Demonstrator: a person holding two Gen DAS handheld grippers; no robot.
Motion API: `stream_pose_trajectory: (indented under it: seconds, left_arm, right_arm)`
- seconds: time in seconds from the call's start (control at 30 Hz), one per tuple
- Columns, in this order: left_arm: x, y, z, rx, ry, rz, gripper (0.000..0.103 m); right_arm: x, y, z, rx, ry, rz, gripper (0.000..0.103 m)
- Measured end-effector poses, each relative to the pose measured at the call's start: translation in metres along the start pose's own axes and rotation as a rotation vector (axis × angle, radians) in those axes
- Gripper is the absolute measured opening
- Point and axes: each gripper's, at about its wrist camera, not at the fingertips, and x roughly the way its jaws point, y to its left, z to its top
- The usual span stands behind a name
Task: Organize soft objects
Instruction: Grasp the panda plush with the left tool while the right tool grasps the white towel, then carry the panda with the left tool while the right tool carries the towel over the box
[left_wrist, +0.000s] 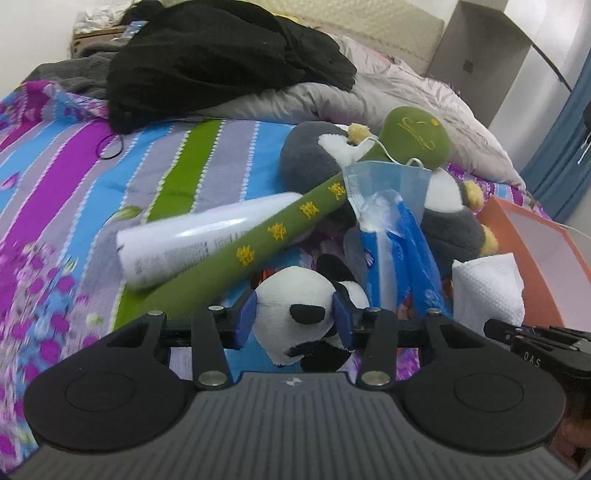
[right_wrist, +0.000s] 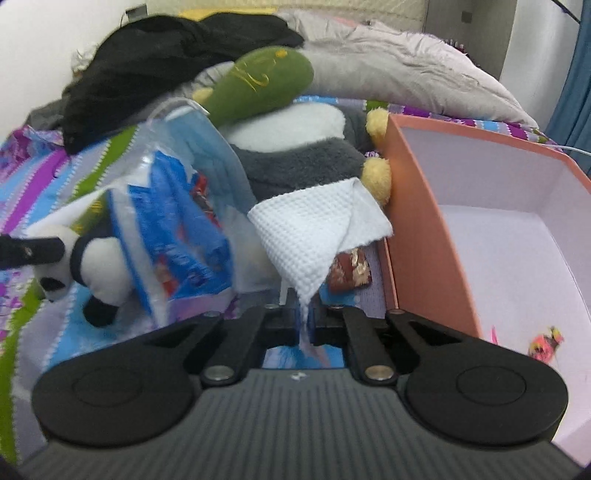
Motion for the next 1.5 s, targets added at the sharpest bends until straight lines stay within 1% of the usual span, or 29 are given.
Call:
stream_pose_trajectory:
  seconds: [0.13,0.27,0.53,0.7,0.97,1.17,1.37,1.5]
  left_arm:
    - [-0.029,-0.003,-0.025,-0.042,-0.017,-0.005,0.051]
    - [-0.054,-0.007,-0.047,-0.047,-0.026,-0.009,0.051]
    - [-0.093,-0.023,-0.074,0.017,-0.046,-0.047,0.051]
    - [-0.111,-0.03,-0.088,0.037,-0.043,-0.068,0.051]
    - [-0.135,-0.042,-0.099,0.051,-0.06,-0.066,0.051]
    - [-0.157,-0.055,-0.098,0.068,-0.086,-0.075,0.051]
    - [-0.177,-0.077,-0.098,0.106,-0.105,-0.116,0.051]
    - [-0.189,-0.095,-0.1,0.116,-0.115,-0.162,0.051]
  right_arm:
    - [-0.029,0.001,-0.016,0.01,-0.029,0.015,0.007]
    - [-0.054,0.005,-0.033,0.014,-0.045,0.026,0.007]
    - [-0.096,0.013,-0.065,0.048,-0.077,0.046,0.007]
    - [-0.115,0.014,-0.08,0.077,-0.087,0.081,0.007]
    - [-0.14,0.013,-0.082,0.065,-0.133,0.124,0.007]
    - [-0.163,0.003,-0.079,0.066,-0.177,0.136,0.007]
    - [-0.191,-0.012,-0.081,0.075,-0.216,0.127,0.008]
    - [-0.209,-0.024,-0.086,0.085,-0.233,0.115,0.008]
